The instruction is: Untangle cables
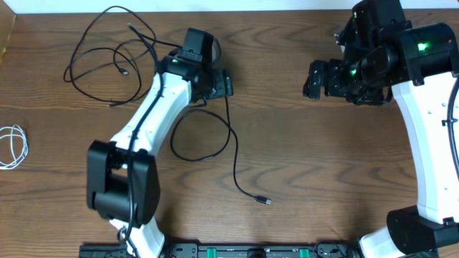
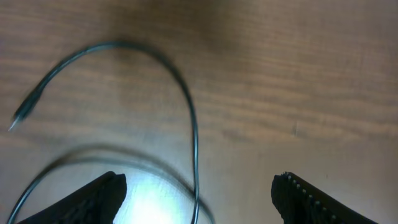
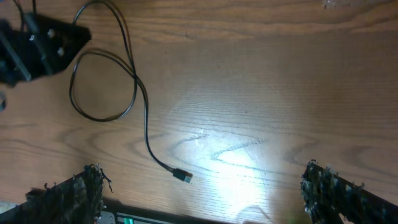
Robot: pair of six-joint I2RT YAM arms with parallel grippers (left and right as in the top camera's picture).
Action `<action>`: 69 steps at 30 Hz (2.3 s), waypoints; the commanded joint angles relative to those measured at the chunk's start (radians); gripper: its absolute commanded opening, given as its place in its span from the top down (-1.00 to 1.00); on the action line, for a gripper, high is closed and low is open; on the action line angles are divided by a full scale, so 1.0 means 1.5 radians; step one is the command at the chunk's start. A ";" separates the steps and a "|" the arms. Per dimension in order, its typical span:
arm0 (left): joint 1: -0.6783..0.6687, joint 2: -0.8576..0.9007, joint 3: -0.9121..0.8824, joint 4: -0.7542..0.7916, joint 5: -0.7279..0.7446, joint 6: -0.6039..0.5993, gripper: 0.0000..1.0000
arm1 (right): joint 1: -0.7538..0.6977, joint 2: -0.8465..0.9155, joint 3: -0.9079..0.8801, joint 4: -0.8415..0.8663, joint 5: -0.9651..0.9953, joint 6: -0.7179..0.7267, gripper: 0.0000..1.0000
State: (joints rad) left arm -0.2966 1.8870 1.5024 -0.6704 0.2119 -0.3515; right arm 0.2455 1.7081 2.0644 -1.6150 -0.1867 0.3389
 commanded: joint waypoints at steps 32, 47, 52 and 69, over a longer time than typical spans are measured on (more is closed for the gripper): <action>-0.064 0.193 0.005 0.122 -0.166 -0.066 -0.21 | 0.003 -0.007 0.001 -0.001 0.003 -0.007 -0.98; -0.064 0.181 0.019 0.076 -0.173 -0.077 0.85 | 0.003 -0.007 0.001 -0.001 0.003 -0.007 -0.99; -0.064 0.125 0.020 0.034 -0.194 -0.148 0.85 | 0.003 -0.007 0.001 -0.001 0.003 -0.007 -0.99; -0.105 -0.151 0.020 -0.106 -0.195 -0.196 0.85 | 0.003 -0.007 0.001 -0.001 0.003 -0.007 -0.99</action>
State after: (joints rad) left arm -0.4763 1.7103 1.5192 -0.7990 -0.0589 -0.6144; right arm 0.2455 1.7081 2.0644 -1.6154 -0.1867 0.3389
